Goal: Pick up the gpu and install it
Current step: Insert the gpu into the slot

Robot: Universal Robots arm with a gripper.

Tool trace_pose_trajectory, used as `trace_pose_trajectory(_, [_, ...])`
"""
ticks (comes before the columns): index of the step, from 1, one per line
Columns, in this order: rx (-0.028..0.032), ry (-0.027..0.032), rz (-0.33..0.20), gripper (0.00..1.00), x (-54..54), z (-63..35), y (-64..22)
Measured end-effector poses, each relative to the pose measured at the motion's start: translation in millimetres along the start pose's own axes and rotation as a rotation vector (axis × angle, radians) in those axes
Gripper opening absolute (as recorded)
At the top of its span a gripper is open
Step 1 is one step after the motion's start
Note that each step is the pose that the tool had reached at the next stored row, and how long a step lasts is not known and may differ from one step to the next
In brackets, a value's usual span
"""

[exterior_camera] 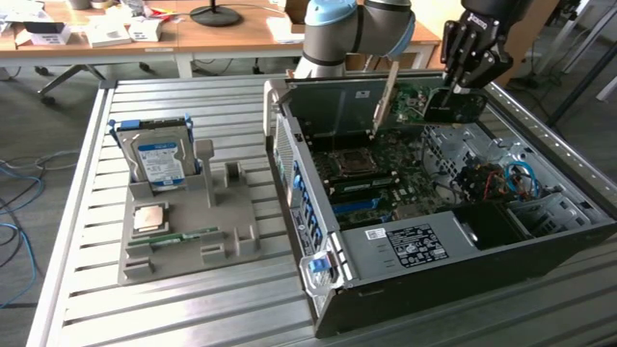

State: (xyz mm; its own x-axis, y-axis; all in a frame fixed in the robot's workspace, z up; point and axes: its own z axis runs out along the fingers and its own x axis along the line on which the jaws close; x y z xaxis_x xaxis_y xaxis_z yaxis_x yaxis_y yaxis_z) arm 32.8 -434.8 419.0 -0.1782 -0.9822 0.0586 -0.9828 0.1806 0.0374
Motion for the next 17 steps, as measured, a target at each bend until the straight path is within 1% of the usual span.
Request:
trace_pose_trajectory(14, [0.0160, 0.0160, -0.251, 0.26, 0.0, 1.1, -0.1])
trace_pose_trajectory(17, [0.0166, 0.0166, -0.261, 0.26, -0.1, 1.2, -0.1])
